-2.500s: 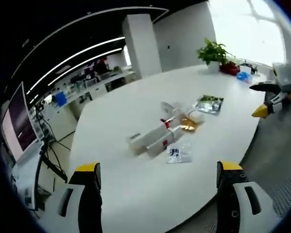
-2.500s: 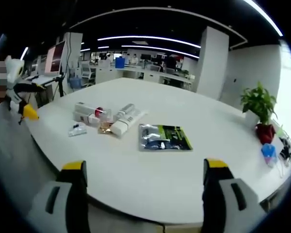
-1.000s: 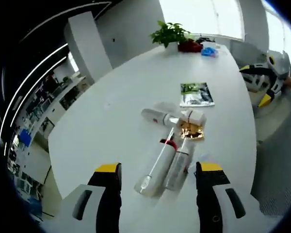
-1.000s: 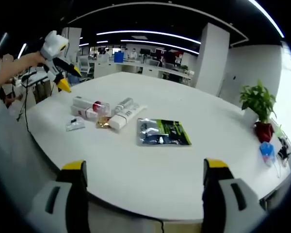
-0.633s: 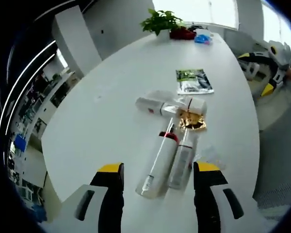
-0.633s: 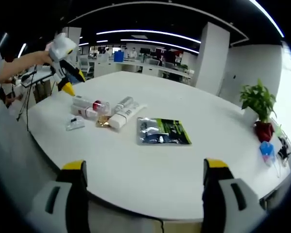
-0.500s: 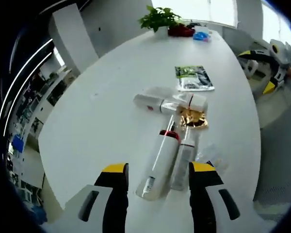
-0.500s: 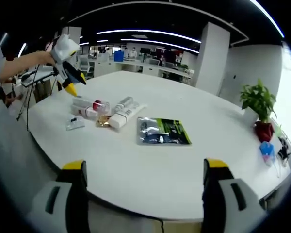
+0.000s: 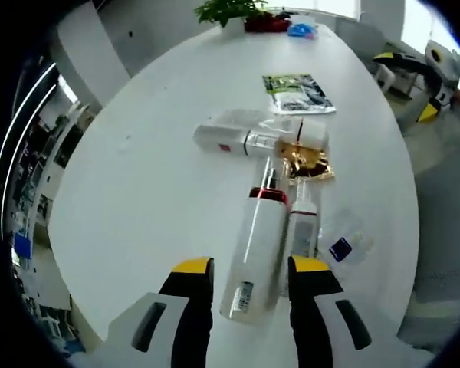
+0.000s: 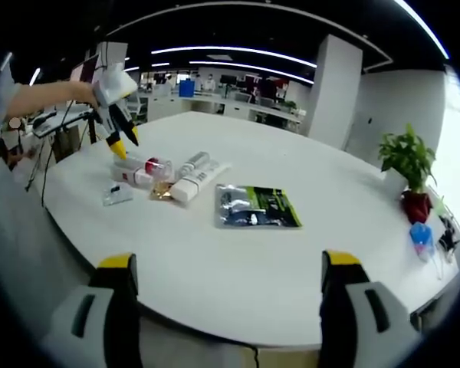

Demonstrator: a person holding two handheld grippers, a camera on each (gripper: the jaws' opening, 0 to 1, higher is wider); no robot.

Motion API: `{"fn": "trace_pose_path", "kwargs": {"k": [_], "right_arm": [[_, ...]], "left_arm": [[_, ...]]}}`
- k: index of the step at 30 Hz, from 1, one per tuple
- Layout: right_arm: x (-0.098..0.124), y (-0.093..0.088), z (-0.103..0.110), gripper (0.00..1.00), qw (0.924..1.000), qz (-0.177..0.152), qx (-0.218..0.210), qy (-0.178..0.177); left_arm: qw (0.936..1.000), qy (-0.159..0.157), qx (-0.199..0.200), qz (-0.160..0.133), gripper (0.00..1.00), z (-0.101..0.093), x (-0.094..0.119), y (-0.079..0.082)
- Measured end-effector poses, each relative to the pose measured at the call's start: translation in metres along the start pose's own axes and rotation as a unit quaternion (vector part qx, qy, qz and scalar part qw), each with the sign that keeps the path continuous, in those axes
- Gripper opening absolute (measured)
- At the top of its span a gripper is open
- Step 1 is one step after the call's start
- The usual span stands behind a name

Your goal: Arrange the skincare products in the storage area until every visible bottle or jar stands upright without overlapping.

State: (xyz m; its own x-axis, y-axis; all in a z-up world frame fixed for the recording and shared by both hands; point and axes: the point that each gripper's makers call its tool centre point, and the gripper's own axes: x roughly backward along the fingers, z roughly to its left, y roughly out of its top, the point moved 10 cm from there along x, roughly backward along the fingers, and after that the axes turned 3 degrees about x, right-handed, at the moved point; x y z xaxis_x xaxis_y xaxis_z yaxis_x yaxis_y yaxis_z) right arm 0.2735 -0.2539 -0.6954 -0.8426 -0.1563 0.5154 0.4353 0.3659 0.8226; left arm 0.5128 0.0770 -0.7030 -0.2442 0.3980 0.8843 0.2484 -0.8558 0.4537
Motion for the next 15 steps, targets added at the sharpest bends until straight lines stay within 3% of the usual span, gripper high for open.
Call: {"fn": "trace_pose_path", "kwargs": {"k": [9, 15], "right_arm": [[0.0, 0.0, 0.0, 1.0, 1.0, 0.003, 0.0, 0.001], [0.0, -0.001, 0.0, 1.0, 1.0, 0.005, 0.001, -0.001]], "left_arm": [[0.9995, -0.012, -0.025, 0.013, 0.3, 0.002, -0.01, 0.01], [0.9988, -0.023, -0.035, 0.025, 0.3, -0.01, -0.016, 0.017]]}}
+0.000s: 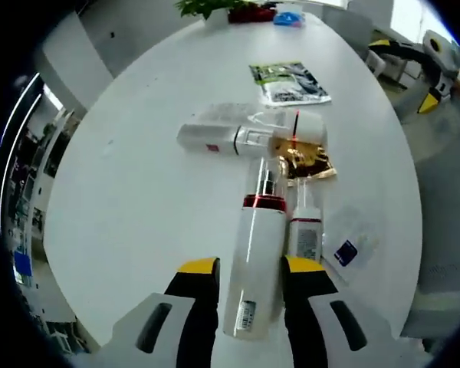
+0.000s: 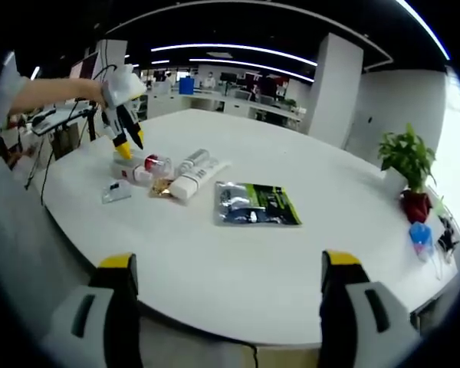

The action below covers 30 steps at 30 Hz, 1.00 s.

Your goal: Arrange the skincare products in the storage area until every visible bottle or jar stands upright without overlapping.

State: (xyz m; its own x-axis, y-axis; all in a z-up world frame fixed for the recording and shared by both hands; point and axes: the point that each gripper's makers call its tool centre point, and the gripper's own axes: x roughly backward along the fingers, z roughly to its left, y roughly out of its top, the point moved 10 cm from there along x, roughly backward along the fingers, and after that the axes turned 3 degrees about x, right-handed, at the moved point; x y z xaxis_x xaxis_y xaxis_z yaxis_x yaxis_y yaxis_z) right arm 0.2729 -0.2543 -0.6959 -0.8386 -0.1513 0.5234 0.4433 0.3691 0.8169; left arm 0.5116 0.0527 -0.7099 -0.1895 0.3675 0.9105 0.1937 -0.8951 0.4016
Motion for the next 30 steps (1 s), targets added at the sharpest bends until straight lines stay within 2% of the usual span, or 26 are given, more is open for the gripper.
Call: {"fn": "trace_pose_path", "kwargs": {"k": [14, 16, 24, 27, 30], "right_arm": [[0.0, 0.0, 0.0, 1.0, 1.0, 0.002, 0.0, 0.0], [0.0, 0.0, 0.0, 1.0, 1.0, 0.003, -0.001, 0.0], [0.0, -0.001, 0.001, 1.0, 1.0, 0.007, 0.001, 0.002], [0.0, -0.001, 0.001, 1.0, 1.0, 0.005, 0.0, 0.001], [0.0, -0.001, 0.001, 1.0, 1.0, 0.007, 0.001, 0.001]], "left_arm": [[0.9991, -0.029, 0.0, 0.029, 0.25, -0.007, -0.013, 0.0], [0.999, -0.034, 0.003, 0.03, 0.25, -0.002, -0.016, 0.0], [0.9985, -0.038, 0.003, 0.039, 0.26, -0.002, -0.02, 0.001], [0.998, -0.037, -0.018, 0.049, 0.27, -0.005, -0.023, 0.001], [0.9981, -0.034, -0.018, 0.049, 0.27, -0.005, -0.022, 0.002]]}}
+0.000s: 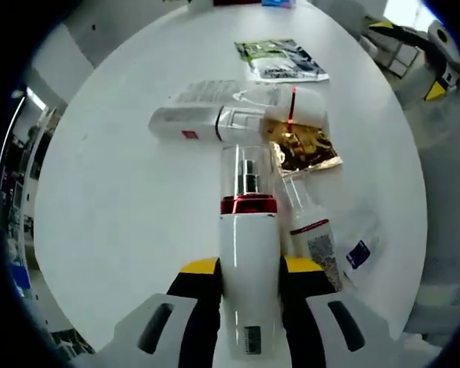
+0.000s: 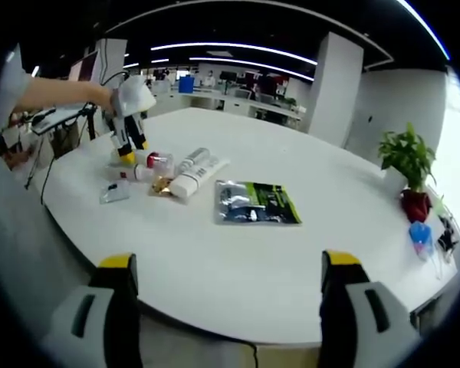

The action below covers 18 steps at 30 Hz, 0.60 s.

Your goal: Arrange the skincare products in the storage area until every visible bottle or jar stands upright without overlapping.

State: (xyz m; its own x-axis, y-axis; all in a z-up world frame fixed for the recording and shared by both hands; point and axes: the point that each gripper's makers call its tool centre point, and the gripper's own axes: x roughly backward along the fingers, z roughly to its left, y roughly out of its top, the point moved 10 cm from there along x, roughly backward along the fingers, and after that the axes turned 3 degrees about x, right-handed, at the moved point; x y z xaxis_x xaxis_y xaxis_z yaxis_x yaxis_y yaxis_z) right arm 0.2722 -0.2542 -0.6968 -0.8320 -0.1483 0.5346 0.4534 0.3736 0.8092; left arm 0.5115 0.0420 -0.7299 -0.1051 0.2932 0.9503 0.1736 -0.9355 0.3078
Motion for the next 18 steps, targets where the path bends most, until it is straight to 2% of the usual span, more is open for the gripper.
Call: {"fn": "trace_pose_path", "kwargs": {"k": [7, 18], "right_arm": [[0.0, -0.0001, 0.0005, 1.0, 1.0, -0.001, -0.003, 0.004], [0.0005, 0.0003, 0.0001, 1.0, 1.0, -0.003, 0.0, 0.002]], "left_arm": [[0.9999, 0.002, 0.009, -0.005, 0.26, 0.0001, 0.0004, -0.0024], [0.9988, 0.033, 0.026, -0.026, 0.24, -0.0036, 0.002, -0.0078]]}}
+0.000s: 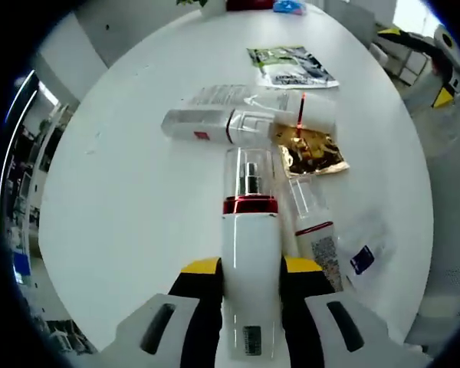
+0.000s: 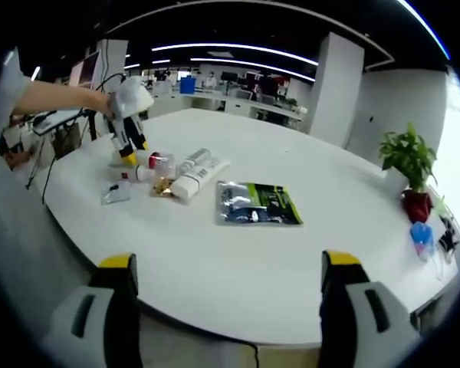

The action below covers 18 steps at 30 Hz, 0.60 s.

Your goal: Arrange the skincare products in the storage area until every visible bottle or jar stands upright without overlapping.

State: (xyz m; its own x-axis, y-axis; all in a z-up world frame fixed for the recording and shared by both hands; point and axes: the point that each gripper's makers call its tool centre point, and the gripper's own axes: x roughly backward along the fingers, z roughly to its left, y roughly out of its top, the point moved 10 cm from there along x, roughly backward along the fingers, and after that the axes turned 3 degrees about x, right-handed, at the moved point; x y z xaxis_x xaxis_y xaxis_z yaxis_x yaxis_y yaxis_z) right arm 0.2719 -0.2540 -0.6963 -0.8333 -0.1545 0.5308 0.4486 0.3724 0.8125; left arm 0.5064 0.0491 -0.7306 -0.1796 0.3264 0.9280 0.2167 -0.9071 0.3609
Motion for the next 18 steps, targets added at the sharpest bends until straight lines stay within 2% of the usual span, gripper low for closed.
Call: {"fn": "trace_pose_path", "kwargs": {"k": [6, 8, 15, 18], "right_arm": [[0.0, 0.0, 0.0, 1.0, 1.0, -0.002, 0.0, 0.002], [0.0, 0.001, 0.0, 1.0, 1.0, -0.002, 0.001, 0.003], [0.0, 0.001, 0.0, 1.0, 1.0, 0.0, 0.006, 0.006], [0.0, 0.001, 0.0, 1.0, 1.0, -0.004, 0.004, 0.006]], "left_arm": [[0.9995, 0.019, 0.014, -0.023, 0.24, -0.003, 0.004, -0.005], [0.9987, 0.026, 0.019, -0.039, 0.24, -0.003, 0.007, -0.006], [0.9968, 0.043, 0.029, -0.06, 0.24, -0.003, 0.021, -0.004], [0.995, 0.06, 0.027, -0.075, 0.24, -0.004, 0.026, -0.003]]}}
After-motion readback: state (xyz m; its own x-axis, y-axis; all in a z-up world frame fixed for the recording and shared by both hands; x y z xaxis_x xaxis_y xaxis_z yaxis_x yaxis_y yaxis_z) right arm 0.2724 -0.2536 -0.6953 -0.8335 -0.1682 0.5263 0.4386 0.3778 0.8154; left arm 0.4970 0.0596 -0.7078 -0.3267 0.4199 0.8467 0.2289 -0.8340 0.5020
